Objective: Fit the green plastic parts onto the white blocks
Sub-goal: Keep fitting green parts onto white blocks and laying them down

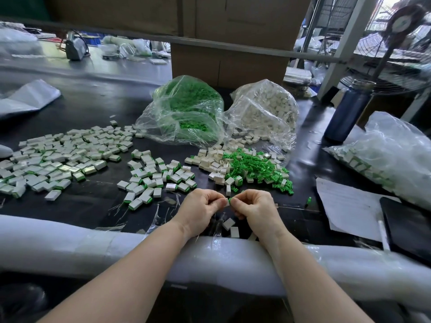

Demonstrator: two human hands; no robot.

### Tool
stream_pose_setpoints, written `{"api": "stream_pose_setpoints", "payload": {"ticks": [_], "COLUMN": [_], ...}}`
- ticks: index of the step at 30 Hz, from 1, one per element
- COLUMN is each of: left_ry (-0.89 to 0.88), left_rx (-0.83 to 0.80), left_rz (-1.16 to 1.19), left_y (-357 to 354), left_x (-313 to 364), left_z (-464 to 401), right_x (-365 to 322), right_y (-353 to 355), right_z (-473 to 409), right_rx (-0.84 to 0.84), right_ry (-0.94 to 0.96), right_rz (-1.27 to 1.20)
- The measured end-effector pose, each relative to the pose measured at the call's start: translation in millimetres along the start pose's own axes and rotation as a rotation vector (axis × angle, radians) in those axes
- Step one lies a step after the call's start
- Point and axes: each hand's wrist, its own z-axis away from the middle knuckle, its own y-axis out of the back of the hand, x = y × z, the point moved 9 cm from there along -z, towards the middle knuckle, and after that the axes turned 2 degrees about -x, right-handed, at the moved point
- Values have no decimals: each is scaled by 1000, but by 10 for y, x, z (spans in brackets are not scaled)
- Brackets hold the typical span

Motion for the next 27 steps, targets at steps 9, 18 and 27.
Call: {"api": "stream_pose_setpoints", "payload": {"ticks": [9,18,27], "left_ry": [-63,-53,-24], "left_rx": [7,-45,-22], "left_rz": [-155,-132,85], "left_y": [0,-43,-39], "left_x": [49,56,83], "left_z": [12,4,23], "right_x": [-1,-35,-51], "right_y": [-35,-59,68], "right_z": [2,23,29], "right_rx": [-64,-81,41], "right_ry": [-9,27,61], "right_rz": [10,38,-201]}}
